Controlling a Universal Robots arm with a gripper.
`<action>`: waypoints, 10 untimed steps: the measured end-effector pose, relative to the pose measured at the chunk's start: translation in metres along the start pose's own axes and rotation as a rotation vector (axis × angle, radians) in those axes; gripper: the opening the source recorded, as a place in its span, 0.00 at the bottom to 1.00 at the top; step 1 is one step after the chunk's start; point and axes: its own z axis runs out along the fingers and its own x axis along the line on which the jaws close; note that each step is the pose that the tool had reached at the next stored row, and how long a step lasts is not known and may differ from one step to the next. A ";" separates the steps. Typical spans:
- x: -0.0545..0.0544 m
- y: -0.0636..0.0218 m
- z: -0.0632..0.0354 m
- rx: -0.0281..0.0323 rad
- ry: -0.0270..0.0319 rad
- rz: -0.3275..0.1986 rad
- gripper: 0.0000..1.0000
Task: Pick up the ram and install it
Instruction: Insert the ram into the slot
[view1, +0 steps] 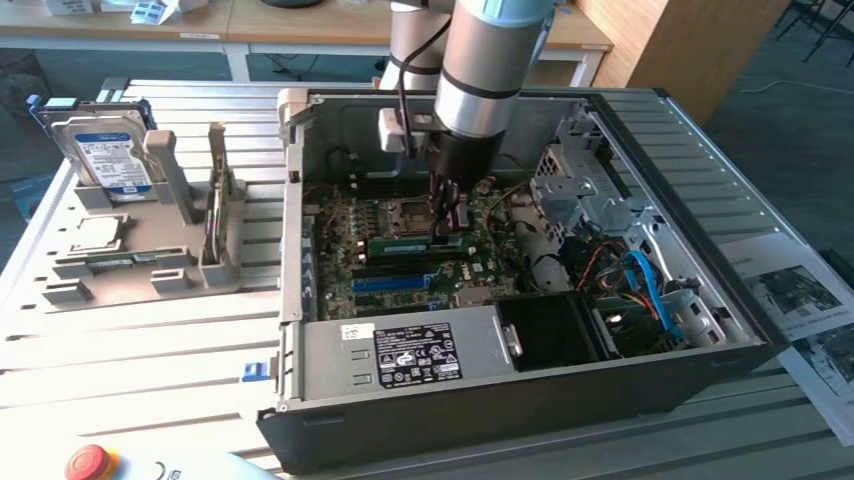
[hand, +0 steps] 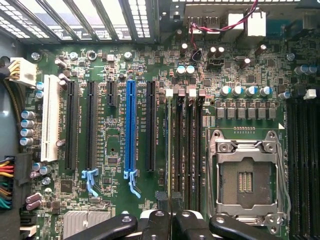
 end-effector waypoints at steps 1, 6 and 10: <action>0.000 0.0000 -0.0001 0.0001 0.0000 0.000 0.12; 0.000 0.0000 -0.0002 0.0000 0.0002 0.000 0.12; 0.000 0.0003 0.0004 -0.0001 0.0003 0.000 0.12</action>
